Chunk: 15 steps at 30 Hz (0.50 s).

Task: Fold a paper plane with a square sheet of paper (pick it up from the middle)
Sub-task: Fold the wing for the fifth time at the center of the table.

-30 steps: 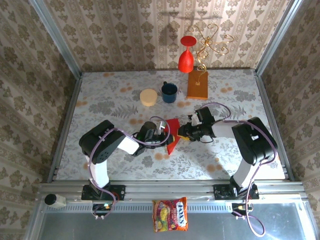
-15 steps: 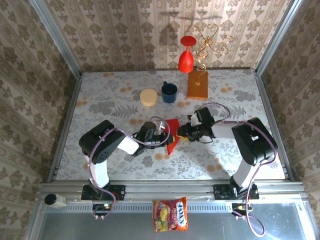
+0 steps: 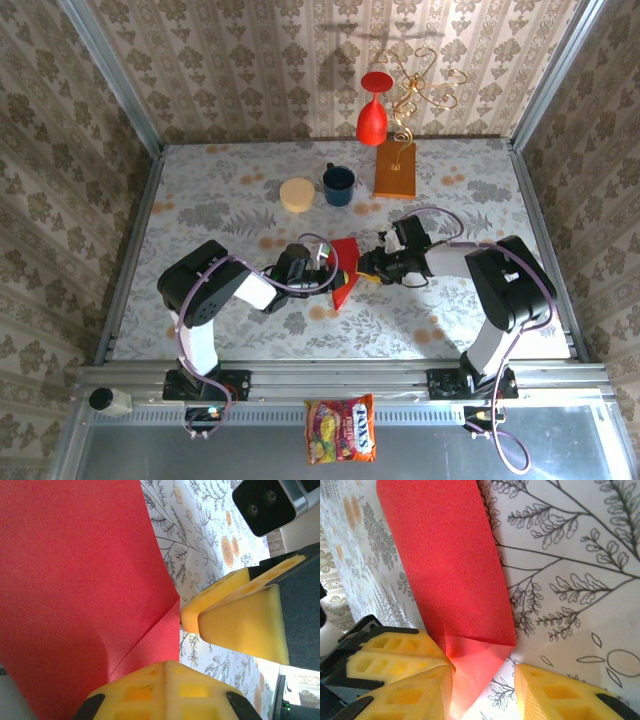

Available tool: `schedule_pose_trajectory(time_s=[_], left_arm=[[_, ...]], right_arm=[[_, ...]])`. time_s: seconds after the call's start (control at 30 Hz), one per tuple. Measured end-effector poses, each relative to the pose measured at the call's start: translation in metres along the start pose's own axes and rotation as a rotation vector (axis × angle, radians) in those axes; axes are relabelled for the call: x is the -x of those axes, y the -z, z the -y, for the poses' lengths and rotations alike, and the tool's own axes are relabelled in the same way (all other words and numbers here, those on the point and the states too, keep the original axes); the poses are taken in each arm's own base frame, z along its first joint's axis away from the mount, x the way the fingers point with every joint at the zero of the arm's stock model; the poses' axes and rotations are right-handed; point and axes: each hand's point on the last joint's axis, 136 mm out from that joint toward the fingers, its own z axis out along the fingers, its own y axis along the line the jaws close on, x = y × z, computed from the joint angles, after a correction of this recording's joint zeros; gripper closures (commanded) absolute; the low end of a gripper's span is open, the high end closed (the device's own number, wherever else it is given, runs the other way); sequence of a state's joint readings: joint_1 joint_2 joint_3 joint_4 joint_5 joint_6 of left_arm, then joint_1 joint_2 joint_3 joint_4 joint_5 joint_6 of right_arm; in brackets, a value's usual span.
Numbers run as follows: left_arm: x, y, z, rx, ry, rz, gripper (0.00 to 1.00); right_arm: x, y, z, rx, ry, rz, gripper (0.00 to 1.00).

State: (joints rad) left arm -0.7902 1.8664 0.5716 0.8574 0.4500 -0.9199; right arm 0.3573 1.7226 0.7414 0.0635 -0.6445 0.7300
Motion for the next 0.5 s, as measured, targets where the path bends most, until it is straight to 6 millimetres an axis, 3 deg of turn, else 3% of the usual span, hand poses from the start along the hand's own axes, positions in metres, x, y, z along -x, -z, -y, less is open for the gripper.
schedule_pose_trajectory(time_s=[0.3, 0.5], left_arm=[[-0.001, 0.0, 0.001, -0.004, 0.0, -0.005, 1.0], [-0.002, 0.0, 0.001, -0.007, 0.0, -0.007, 1.0]], right_arm=[[0.012, -0.004, -0.018, 0.023, 0.033, 0.011, 0.69], [0.012, -0.004, -0.018, 0.023, 0.034, 0.011, 0.69]])
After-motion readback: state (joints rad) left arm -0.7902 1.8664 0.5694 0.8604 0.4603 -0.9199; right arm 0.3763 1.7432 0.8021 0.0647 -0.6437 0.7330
